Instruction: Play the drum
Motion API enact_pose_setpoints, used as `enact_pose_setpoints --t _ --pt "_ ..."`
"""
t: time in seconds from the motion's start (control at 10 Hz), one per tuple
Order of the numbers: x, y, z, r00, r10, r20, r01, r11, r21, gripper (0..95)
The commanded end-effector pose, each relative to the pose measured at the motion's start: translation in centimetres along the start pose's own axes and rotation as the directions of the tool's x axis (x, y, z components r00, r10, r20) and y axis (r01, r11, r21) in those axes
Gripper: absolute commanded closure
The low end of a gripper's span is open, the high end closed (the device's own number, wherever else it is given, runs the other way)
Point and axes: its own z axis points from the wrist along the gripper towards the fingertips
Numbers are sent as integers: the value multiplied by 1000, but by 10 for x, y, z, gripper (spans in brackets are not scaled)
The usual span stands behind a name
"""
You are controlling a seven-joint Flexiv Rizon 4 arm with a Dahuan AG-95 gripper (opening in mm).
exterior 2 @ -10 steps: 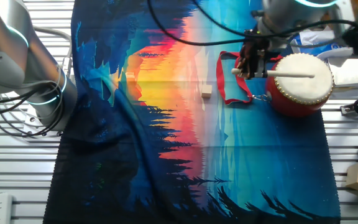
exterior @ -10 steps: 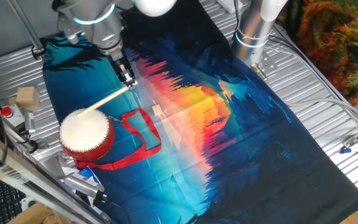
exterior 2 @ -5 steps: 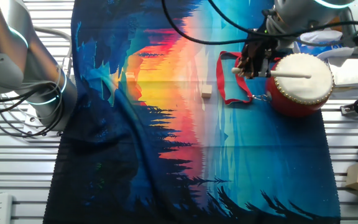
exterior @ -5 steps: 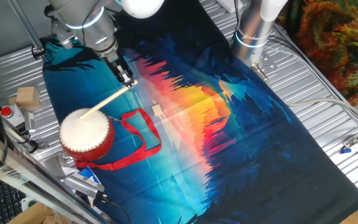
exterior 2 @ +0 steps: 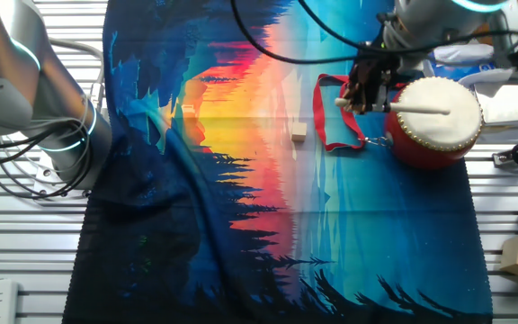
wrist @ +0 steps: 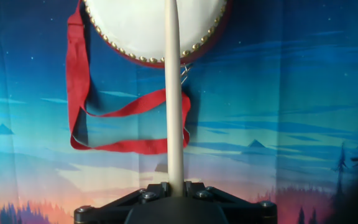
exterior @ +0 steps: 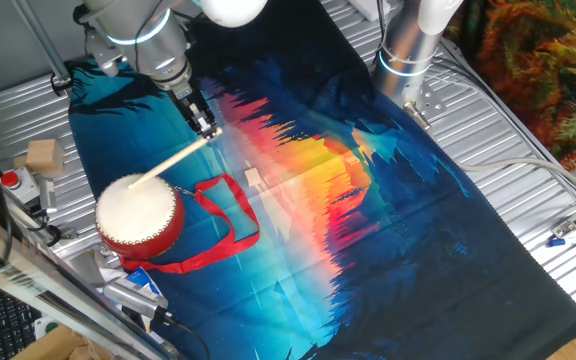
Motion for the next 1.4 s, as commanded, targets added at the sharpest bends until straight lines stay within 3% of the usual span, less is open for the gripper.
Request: enact_pose_setpoints --t 0.1,0.2,0.4,0.6,1.4 --pt "-5 1 15 1000 3 12 -3 1000 -10 950" --pt "-6 1 17 1000 9 22 -9 1000 -19 950" --pt "0 2 -2 1000 14 16 -14 1000 1 950" --pt "0 4 -12 1000 20 9 -20 1000 12 950" --pt "0 4 -12 1000 18 9 -18 1000 14 950"
